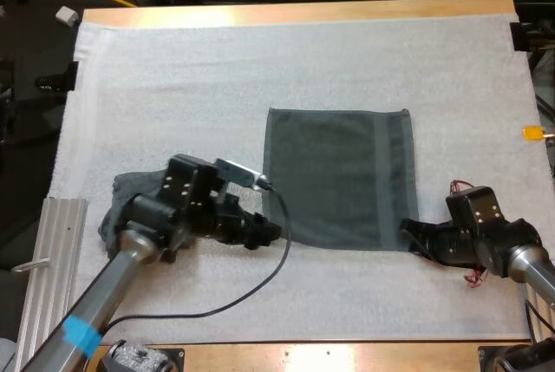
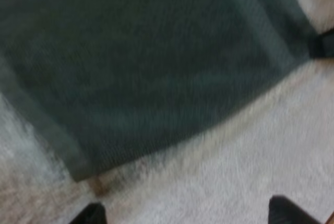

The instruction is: Pick towel from pile, fold and stack

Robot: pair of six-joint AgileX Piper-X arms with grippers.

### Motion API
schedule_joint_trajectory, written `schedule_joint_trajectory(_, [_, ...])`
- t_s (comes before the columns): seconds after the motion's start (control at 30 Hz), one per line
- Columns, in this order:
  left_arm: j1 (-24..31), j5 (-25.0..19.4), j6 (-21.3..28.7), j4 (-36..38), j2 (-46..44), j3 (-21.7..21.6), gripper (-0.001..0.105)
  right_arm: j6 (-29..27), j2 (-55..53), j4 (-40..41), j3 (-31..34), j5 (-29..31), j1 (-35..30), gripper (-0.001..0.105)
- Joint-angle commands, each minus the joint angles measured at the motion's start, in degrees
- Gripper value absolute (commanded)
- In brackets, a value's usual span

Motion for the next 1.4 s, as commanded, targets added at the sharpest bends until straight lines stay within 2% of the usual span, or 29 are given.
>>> schedule_joint_trajectory(0.0, [-2.8,-0.4,-2.8,-3.7,4.6,0.1,0.060,-0.6,-0.5,0.8,0.0,0.5,-0.1,0.000])
schedule_joint_trajectory(0.17, [-4.6,-1.8,-3.7,-6.0,11.7,0.0,0.060,-0.6,-0.5,0.9,0.1,0.4,0.0,0.000])
schedule_joint_trajectory(0.43, [-4.4,-2.8,-3.2,-9.1,20.1,0.2,0.060,-0.5,-0.7,1.2,0.1,0.5,0.0,0.000])
schedule_joint_trajectory(0.83, [-4.4,-3.0,-4.2,-12.6,22.8,0.0,0.060,-0.8,-0.7,0.7,0.0,0.7,-0.1,0.000])
schedule_joint_trajectory(0.9, [-4.4,-2.7,-4.2,-12.7,23.3,-0.1,0.057,-0.6,-0.4,0.8,0.0,0.8,0.1,0.000])
schedule_joint_trajectory(1.07, [-4.3,-2.3,-4.3,-12.7,23.7,-0.1,0.040,-0.8,-0.6,1.1,0.0,0.8,0.1,0.000])
schedule_joint_trajectory(1.27, [-4.5,-1.9,-4.5,-12.5,24.2,-0.1,0.042,-0.6,-0.7,1.0,-0.1,0.6,0.1,0.000])
schedule_joint_trajectory(1.37, [-4.4,-1.9,-4.4,-12.9,24.8,0.0,0.040,-0.5,-0.5,1.0,0.0,0.6,0.0,0.000])
